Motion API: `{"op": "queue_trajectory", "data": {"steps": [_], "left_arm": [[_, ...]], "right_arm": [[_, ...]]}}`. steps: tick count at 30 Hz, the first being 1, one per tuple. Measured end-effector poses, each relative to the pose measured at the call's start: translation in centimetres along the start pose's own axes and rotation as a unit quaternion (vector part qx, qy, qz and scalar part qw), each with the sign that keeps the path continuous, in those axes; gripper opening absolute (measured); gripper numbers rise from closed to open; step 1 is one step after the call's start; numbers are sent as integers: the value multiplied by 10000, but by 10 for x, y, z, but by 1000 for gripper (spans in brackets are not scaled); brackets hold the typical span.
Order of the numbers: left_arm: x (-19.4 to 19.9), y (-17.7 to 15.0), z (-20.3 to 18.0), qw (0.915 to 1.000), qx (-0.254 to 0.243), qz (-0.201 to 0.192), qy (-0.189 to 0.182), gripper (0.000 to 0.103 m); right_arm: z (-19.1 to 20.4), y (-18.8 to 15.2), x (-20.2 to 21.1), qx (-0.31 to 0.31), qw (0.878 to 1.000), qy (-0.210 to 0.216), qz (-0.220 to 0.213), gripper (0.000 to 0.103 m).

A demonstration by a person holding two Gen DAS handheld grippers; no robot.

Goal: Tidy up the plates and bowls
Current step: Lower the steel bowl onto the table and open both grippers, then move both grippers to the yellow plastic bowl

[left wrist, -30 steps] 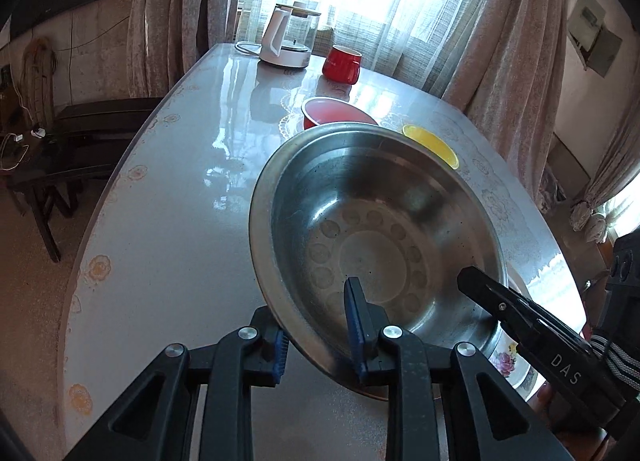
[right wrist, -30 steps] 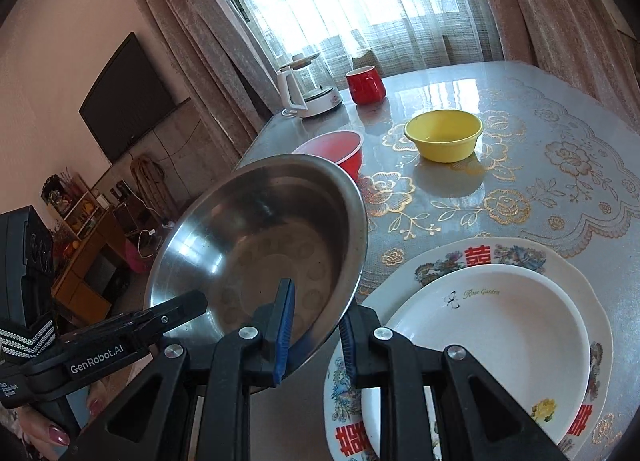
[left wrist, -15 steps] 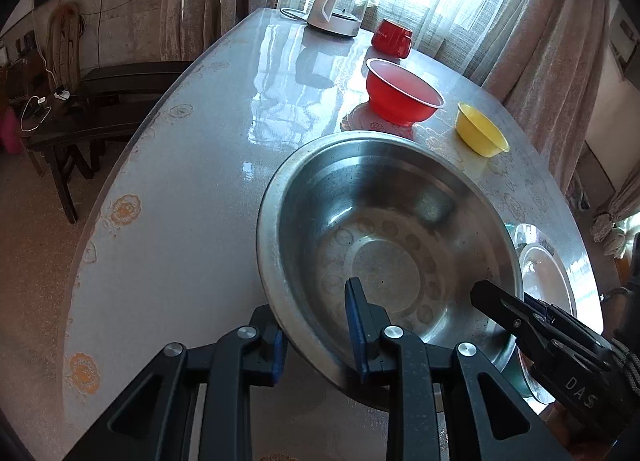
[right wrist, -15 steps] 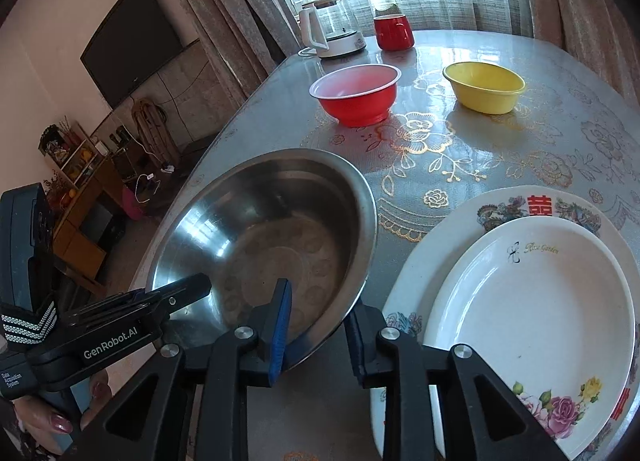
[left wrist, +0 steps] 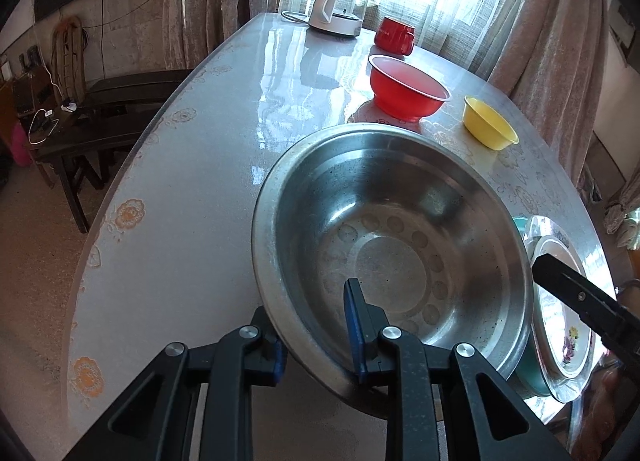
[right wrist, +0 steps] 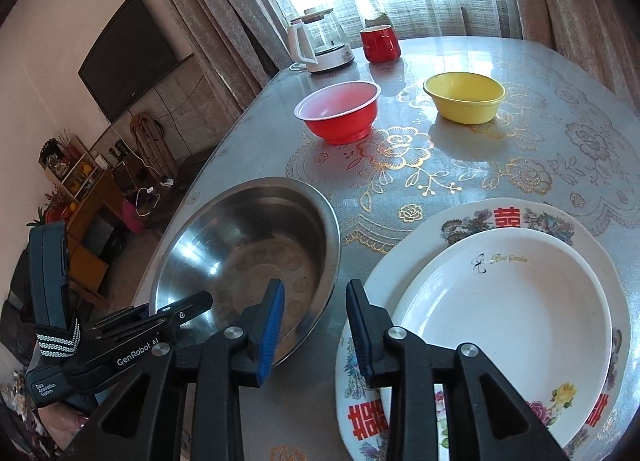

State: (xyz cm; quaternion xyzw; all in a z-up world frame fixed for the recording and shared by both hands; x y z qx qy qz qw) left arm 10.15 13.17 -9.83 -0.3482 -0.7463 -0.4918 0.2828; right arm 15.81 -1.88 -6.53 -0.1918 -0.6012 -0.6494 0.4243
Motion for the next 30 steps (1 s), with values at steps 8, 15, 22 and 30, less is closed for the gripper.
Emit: {"op": "queue_trajectory", "data": {"steps": [8, 15, 22, 30], "left_arm": [[-1, -5, -8, 9999, -17, 90, -121, 26], [6, -4, -3, 9999, 54, 115, -68, 28], [16, 8, -7, 9999, 79, -60, -39, 49], [28, 22, -16, 9989, -279, -276, 261, 61]], "right_arm": [[-28, 13, 16, -595, 9978, -55, -274, 32], [-56, 20, 26, -962, 9943, -152, -429, 32], [-78, 22, 26, -1184, 9918, -259, -395, 32], [-99, 32, 28, -1160, 9912, -474, -424, 32]]}}
Point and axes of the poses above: each gripper's, at about its wrist camera, not at the fingertips, and x roughly against the way its jaws point, z to its left, y to its top, the point moved 7 cm from there along -x, roughly the way its jaws point, and after that the axes turned 11 degrees about -y, right-handed, at the moved point
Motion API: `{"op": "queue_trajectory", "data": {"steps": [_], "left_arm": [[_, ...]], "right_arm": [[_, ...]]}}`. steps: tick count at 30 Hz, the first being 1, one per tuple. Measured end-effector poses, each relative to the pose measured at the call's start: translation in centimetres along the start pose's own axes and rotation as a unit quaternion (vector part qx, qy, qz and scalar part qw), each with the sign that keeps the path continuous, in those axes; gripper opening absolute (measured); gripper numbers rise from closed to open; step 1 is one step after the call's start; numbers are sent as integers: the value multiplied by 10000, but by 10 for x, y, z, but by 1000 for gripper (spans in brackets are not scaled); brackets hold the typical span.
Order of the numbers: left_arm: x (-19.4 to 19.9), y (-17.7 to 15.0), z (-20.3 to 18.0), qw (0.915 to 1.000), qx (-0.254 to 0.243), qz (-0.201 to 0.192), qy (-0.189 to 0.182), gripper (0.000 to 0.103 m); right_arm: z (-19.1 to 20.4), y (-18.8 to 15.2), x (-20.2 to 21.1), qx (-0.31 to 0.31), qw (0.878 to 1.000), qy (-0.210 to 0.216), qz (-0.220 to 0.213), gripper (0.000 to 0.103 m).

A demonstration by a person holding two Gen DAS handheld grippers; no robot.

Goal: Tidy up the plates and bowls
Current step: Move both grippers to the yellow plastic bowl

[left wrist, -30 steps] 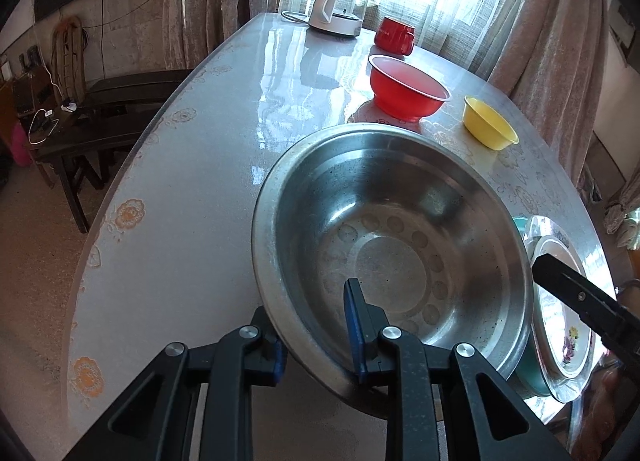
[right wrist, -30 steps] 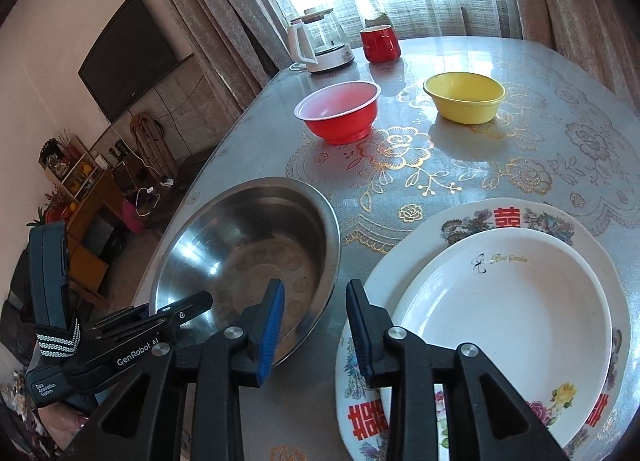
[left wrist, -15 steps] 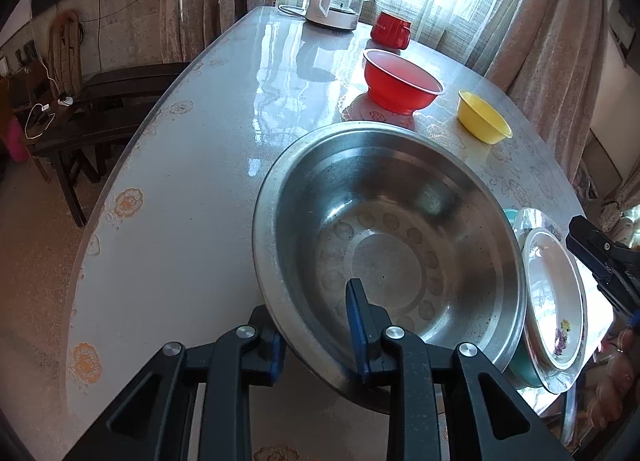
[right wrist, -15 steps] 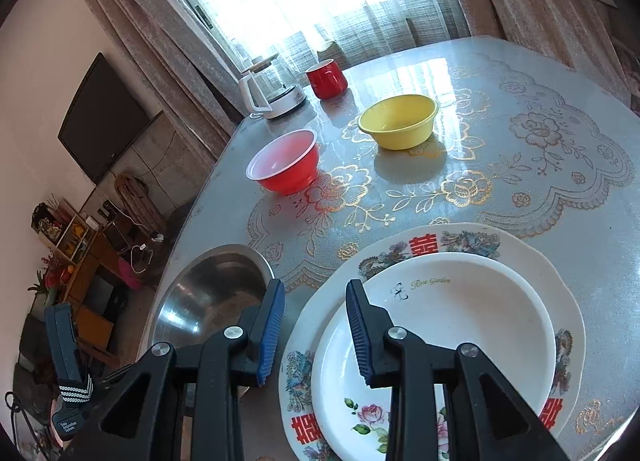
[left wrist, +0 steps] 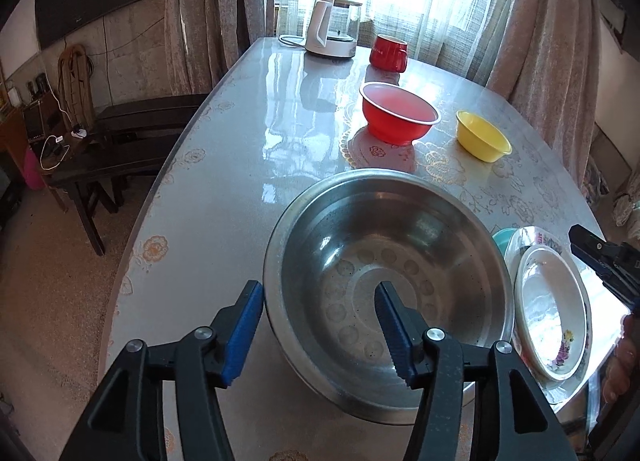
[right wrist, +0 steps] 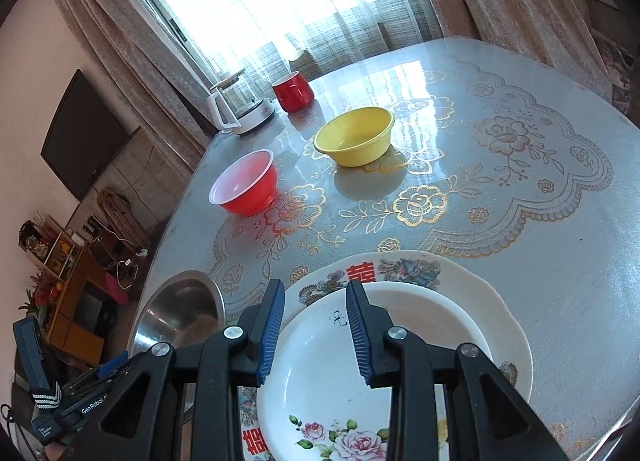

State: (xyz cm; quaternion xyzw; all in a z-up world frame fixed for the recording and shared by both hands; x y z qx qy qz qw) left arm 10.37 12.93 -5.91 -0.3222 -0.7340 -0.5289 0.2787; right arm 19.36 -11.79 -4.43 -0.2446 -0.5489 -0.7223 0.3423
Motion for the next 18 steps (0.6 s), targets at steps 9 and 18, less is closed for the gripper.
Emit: {"op": "queue_trajectory", "data": {"steps": [9, 18], "left_arm": [[1, 39, -33, 9988, -242, -209, -381, 68], [-32, 75, -83, 9958, -330, -7, -858, 75]], "right_arm": [[-32, 34, -15, 27, 9991, -415, -3, 33], [-57, 82, -50, 5, 9972, -724, 202, 37]]}}
Point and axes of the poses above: each gripper's, at about its wrist camera, not at the fingertips, and x roughly against the way its jaws point, z to its left, y to its top, the point moved 7 cm from there along -x, roughly the way its jaws point, and after that the axes turned 11 degrees about -y, right-handed, at the moved point
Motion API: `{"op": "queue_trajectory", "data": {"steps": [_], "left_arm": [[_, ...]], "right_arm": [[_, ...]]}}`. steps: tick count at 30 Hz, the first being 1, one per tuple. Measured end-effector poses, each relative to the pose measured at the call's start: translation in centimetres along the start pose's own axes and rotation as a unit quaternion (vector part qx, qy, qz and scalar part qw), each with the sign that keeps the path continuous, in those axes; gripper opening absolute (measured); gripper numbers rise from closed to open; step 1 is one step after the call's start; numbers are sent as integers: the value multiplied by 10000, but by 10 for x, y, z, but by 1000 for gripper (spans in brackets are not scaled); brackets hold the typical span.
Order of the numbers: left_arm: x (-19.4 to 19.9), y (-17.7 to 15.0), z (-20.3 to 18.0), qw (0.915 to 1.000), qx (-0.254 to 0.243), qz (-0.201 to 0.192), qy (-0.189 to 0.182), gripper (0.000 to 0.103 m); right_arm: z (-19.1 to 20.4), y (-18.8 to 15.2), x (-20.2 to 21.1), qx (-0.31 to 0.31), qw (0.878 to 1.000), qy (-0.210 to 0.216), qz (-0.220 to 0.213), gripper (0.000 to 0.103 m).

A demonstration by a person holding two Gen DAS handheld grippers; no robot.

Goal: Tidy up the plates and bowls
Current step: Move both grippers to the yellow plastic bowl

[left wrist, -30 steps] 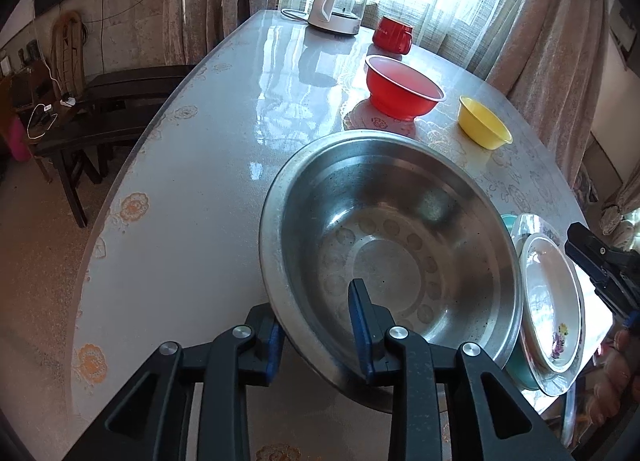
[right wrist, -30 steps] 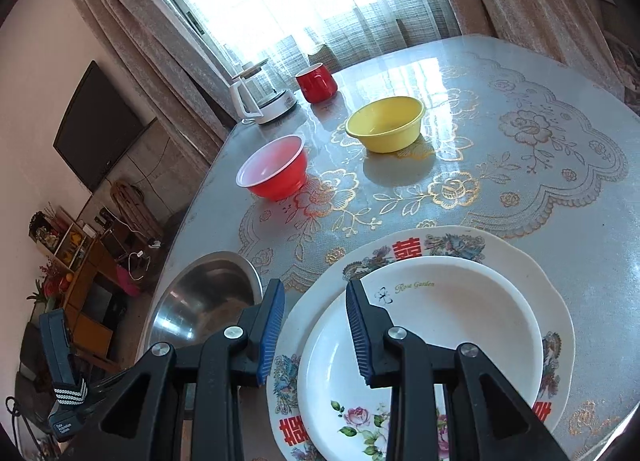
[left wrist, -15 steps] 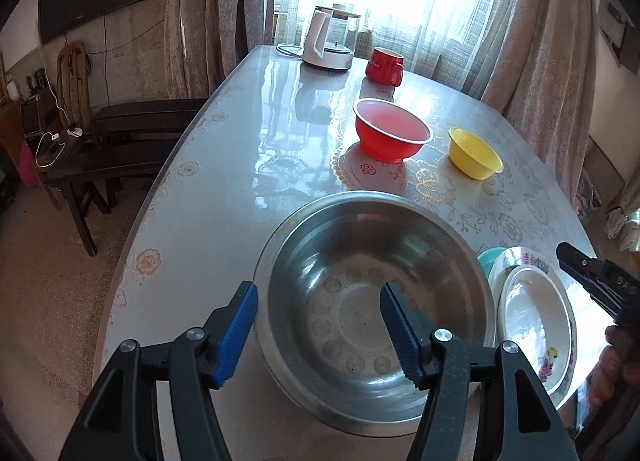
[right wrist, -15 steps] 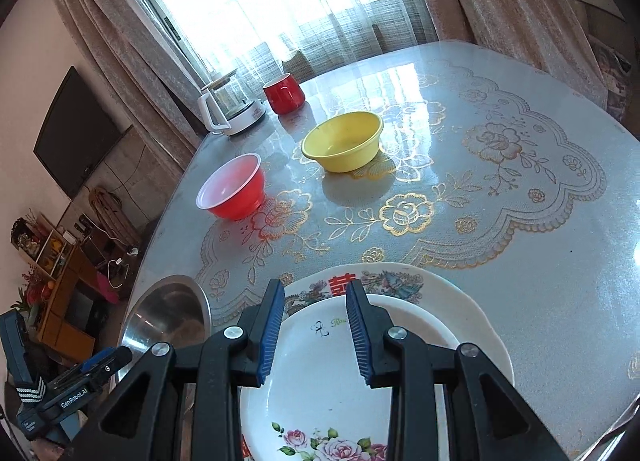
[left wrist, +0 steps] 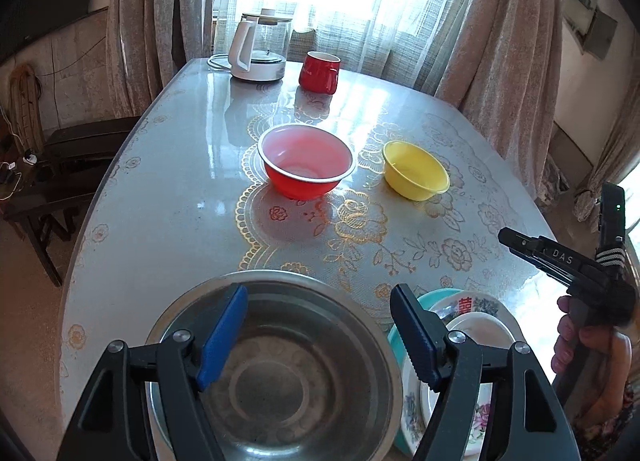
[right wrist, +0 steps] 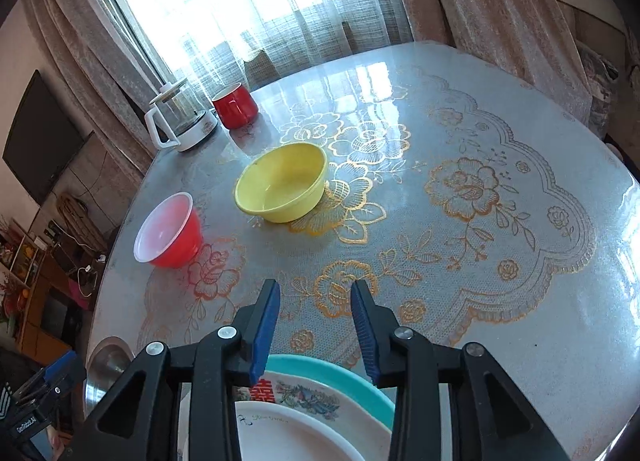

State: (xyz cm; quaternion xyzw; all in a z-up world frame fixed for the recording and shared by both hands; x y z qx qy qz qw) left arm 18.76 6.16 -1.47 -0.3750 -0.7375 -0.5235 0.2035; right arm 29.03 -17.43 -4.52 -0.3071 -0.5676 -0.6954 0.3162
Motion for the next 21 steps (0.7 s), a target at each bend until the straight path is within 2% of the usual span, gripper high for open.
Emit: {"op": "queue_trajectory", "data": {"steps": [7, 14, 17, 21], "left_arm": [[-31, 29, -14, 9997, 203, 57, -158, 81], [-51, 47, -18, 9996, 244, 87, -60, 81], [-59, 51, -18, 9998, 169, 104, 39, 81], [-69, 54, -18, 9997, 167, 197, 54, 81]], "right_arm": [[-3, 28, -36, -53, 9995, -80, 316, 37], [-1, 50, -78, -576, 9951, 152, 784, 37], [1, 60, -94, -900, 9905, 449, 935, 37], [2, 68, -117, -1134, 9865, 466, 1089, 37]]}}
Point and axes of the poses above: each gripper's, at about its wrist camera, not at the fingertips, and x roughly against the way its jaws point, z to its left, y to its top, the point moved 7 cm from there along -x, roughly the way its jaws point, and after that the axes turned 11 degrees about -y, right-handed, at the moved point
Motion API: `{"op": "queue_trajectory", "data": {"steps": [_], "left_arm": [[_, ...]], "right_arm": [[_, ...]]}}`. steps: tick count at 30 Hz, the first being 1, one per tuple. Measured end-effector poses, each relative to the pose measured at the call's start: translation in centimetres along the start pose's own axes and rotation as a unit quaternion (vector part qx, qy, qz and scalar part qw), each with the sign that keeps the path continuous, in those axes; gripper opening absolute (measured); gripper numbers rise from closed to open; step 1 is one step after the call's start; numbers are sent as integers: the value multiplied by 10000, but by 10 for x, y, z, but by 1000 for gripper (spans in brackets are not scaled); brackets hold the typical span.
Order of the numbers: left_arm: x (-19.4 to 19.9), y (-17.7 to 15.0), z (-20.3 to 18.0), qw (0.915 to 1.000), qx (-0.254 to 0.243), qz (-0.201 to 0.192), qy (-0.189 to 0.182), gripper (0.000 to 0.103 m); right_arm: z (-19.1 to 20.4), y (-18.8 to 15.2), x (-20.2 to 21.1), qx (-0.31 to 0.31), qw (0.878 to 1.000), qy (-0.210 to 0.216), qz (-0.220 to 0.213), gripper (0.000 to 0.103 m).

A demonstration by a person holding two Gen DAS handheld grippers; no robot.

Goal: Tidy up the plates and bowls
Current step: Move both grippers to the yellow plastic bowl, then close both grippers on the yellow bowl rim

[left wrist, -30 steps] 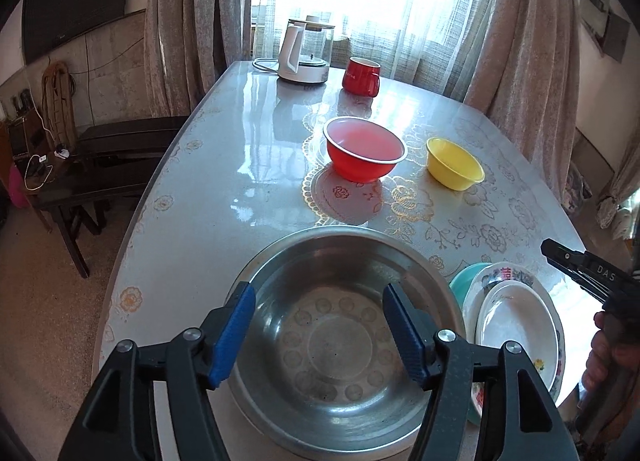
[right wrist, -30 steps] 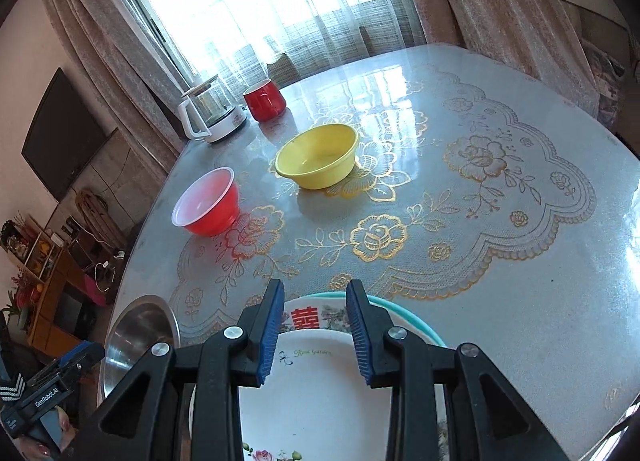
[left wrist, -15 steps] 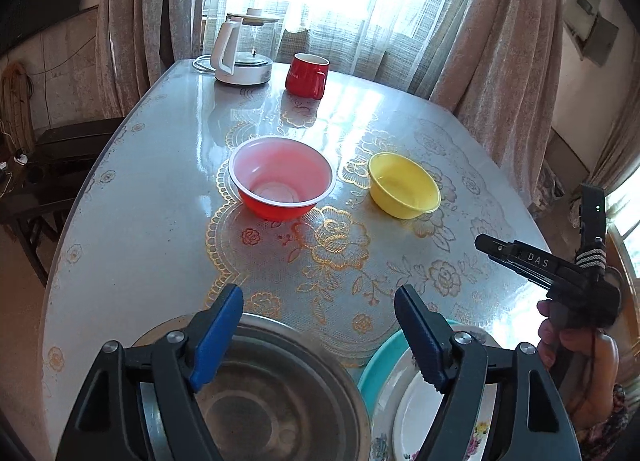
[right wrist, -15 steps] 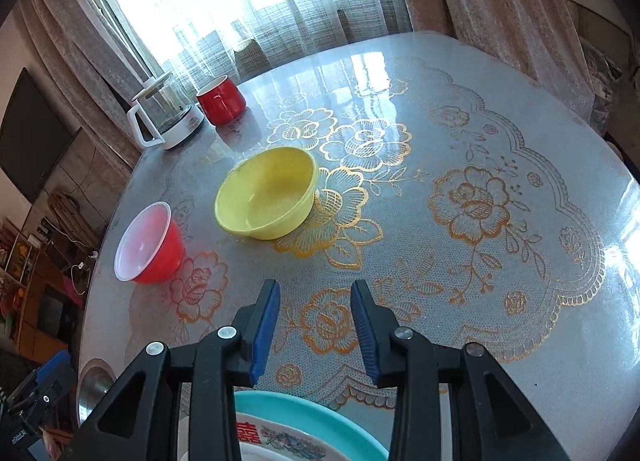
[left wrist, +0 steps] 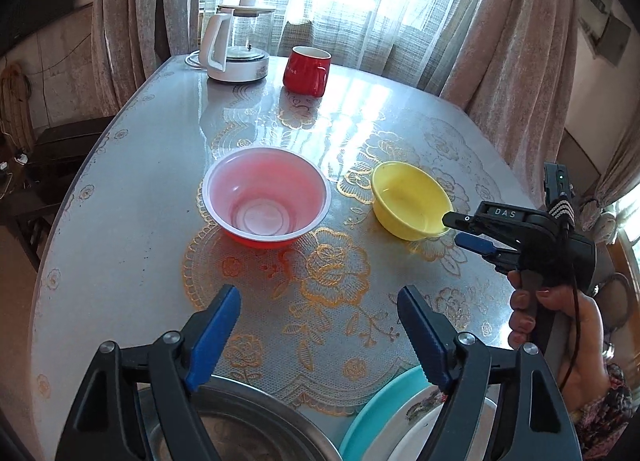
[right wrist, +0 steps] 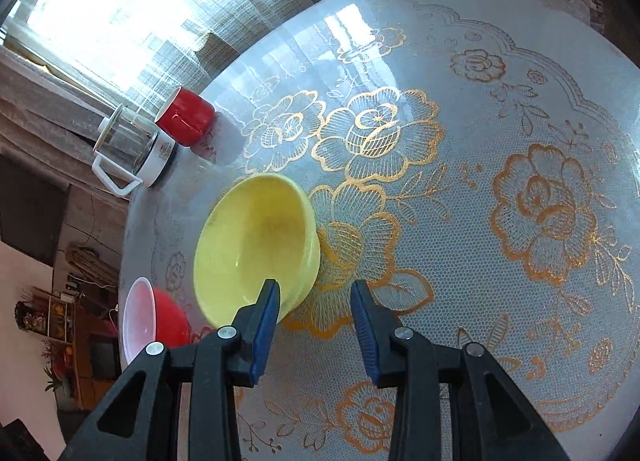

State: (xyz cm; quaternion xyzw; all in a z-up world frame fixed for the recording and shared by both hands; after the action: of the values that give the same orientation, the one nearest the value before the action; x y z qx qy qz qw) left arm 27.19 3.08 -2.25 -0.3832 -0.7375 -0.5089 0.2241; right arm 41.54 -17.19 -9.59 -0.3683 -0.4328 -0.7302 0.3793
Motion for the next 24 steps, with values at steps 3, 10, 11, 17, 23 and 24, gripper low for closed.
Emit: {"op": "queue_trajectory", "data": {"steps": [3, 10, 11, 17, 23, 24], "left_arm": [[-6, 1, 1, 10000, -18, 60, 43, 81], [-18, 10, -5, 9999, -40, 101, 53, 81], [-20, 11, -7, 9999, -50, 99, 67, 81], [-38, 23, -22, 9997, -167, 116, 102, 81], [-64, 26, -35, 9994, -95, 316, 33, 81], [-69, 26, -37, 9992, -112, 383, 51, 81]], "right_arm": [[5, 2, -13, 8, 9999, 35, 108, 37], [8, -3, -25, 127, 9995, 138, 242, 17], [8, -5, -24, 127, 9993, 183, 285, 17], [1, -17, -13, 370, 9988, 17, 310, 16], [-12, -29, 1, 423, 9983, 48, 396, 16], [-13, -32, 3, 448, 9982, 52, 405, 16]]}}
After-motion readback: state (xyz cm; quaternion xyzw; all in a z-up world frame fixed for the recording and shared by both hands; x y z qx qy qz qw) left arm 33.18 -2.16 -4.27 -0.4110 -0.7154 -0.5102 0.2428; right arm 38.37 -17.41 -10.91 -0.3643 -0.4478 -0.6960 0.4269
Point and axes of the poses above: each gripper's, at about its wrist camera, not at the fingertips, and x roughly against the way its jaws point, z to its left, y to its top, the point moved 7 cm from there along -x, roughly the way its jaws point, and after that the axes turned 11 degrees about -y, right-handed, at the moved point
